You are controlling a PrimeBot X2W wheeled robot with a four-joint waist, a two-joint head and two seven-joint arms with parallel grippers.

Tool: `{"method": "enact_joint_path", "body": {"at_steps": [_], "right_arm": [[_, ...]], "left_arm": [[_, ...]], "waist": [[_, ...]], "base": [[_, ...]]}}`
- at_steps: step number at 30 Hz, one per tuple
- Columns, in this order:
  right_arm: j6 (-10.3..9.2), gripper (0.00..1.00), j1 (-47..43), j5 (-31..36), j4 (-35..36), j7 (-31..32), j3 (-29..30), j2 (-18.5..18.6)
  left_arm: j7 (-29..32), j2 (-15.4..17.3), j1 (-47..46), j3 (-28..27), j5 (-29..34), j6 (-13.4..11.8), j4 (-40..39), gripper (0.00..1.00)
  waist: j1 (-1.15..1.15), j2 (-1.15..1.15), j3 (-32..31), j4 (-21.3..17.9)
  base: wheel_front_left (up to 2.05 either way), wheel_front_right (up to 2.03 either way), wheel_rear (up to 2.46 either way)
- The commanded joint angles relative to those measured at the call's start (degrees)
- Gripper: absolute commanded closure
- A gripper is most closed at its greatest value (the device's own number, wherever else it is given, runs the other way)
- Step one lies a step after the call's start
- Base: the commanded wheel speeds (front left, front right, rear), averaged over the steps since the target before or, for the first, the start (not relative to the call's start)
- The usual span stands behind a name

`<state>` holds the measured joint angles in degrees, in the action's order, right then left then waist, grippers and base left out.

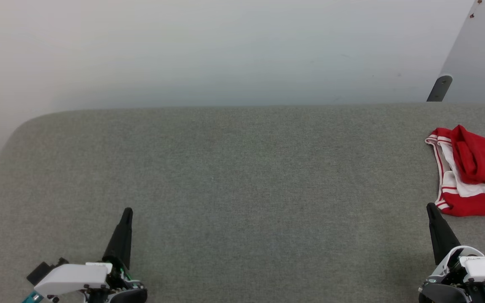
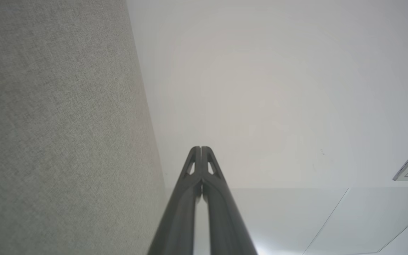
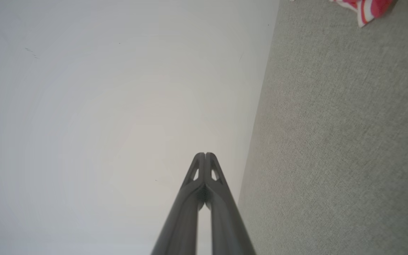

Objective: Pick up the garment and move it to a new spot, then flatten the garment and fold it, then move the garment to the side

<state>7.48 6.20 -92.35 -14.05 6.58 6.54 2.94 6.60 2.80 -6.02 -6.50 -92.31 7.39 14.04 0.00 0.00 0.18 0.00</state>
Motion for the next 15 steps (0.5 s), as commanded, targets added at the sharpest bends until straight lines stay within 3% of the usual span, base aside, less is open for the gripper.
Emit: {"method": "enact_joint_path", "body": {"at_steps": [1, 15], "right_arm": [[0.02, 1.0, 0.16, -0.13, -0.01, 0.14, 0.01, -0.2], [0.02, 1.0, 0.16, -0.13, -0.01, 0.13, 0.0, -0.2]], "left_arm": [[0.1, 0.0, -0.53, -0.1, -0.18, 0.18, 0.06, 1.0], [0.09, 0.01, -0.52, -0.11, -0.18, 0.18, 0.06, 1.0]], "waist": [[0.0, 0.0, 0.0, 0.0], [0.0, 0.0, 0.0, 0.0]], "base": [[0.0, 0.0, 0.0], [0.0, 0.0, 0.0]]}}
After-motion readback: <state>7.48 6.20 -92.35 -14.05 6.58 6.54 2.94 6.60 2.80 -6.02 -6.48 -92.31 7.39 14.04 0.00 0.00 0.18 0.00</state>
